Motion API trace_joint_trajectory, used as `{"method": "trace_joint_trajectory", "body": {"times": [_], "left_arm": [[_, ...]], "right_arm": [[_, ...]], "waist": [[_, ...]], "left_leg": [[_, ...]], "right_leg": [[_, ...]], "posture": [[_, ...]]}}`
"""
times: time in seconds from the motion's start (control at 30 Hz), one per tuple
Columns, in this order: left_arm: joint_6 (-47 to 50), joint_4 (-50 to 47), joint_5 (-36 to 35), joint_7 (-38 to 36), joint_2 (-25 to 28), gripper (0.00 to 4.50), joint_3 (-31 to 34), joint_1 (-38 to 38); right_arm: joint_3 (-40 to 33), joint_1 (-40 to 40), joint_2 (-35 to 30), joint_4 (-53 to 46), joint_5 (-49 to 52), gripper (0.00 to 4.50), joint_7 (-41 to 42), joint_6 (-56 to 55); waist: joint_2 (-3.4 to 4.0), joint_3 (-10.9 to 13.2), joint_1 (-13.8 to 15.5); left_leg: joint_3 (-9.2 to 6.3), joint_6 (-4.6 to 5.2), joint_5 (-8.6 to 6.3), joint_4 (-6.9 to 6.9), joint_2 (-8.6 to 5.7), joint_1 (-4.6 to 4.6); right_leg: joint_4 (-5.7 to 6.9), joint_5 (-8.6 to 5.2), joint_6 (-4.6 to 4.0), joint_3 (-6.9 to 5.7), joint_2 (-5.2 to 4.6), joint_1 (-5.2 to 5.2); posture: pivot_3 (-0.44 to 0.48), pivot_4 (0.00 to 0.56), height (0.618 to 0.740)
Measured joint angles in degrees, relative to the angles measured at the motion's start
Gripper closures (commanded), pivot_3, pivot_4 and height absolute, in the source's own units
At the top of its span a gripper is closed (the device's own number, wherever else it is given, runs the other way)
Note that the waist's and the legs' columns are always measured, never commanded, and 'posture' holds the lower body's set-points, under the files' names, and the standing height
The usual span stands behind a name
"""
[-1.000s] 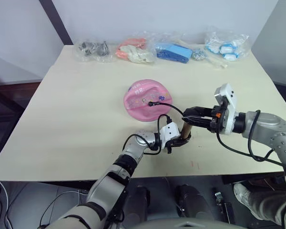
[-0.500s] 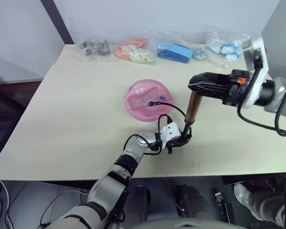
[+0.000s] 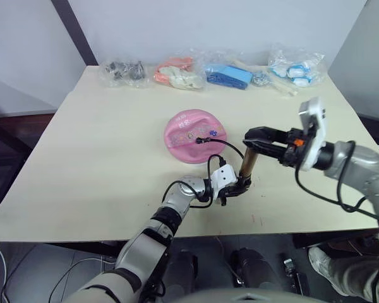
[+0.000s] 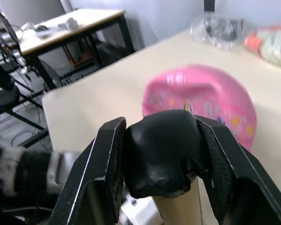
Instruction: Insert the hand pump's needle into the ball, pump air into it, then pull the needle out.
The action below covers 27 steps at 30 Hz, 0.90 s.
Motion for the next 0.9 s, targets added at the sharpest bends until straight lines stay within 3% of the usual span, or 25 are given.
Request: {"method": "trace_joint_trajectory", "body": {"times": [0.27, 0.43, 0.6, 0.7, 0.9], "left_arm": [[0.95, -0.35, -0.06, 0.13, 0.13, 3.38, 0.55, 0.90], [1.16, -0.32, -0.03, 0.25, -0.06, 3.38, 0.64, 0.78], [1.07, -0.24, -0.04, 0.17, -0.92, 3.38, 0.60, 0.75], [1.04, -0.38, -0.08, 0.05, -1.55, 3.38, 0.61, 0.29], [0.93, -0.36, -0.08, 0.05, -1.66, 3.38, 0.62, 0.21]], "right_arm": [[6.21, 2.12, 6.46, 6.42, -10.05, 2.81, 3.15, -7.20], [4.46, 0.50, 5.08, 5.89, -9.89, 2.81, 3.97, -4.91], [0.26, -2.46, 0.56, 4.86, -3.61, 2.81, 4.24, 4.13], [-5.03, -8.00, -3.59, 3.92, 3.48, 2.81, 4.30, 9.51], [-9.56, -16.04, -7.56, 3.41, 11.99, 2.81, 1.88, 15.90]], "waist": [[-0.03, -0.51, -0.42], [0.03, -0.52, -0.71], [0.34, -0.17, -0.25], [0.73, 0.08, 0.31], [0.77, 0.29, 0.46]], "left_leg": [[-0.02, 0.00, -0.01, -0.26, 0.01, 0.54], [-0.05, -0.01, -0.01, -0.24, -0.01, 0.52], [-0.13, -0.01, -0.01, -0.24, -0.05, 0.15], [-0.10, 0.00, 0.00, -0.11, -0.15, -0.56], [-0.09, 0.04, -0.03, -0.13, -0.16, -0.63]], "right_leg": [[-0.10, -0.18, -0.26, -0.03, 0.01, 0.46], [-0.12, -0.20, -0.29, -0.07, -0.04, 0.49], [-0.38, -0.14, -0.19, -0.16, -0.09, 0.31], [-0.38, 0.05, 0.10, -0.07, -0.15, -0.29], [-0.45, 0.05, 0.09, -0.08, -0.17, -0.31]], "posture": [[0.000, 0.150, 0.740], [0.000, 0.150, 0.740], [0.000, 0.150, 0.740], [0.000, 0.150, 0.740], [0.000, 0.150, 0.740]]}}
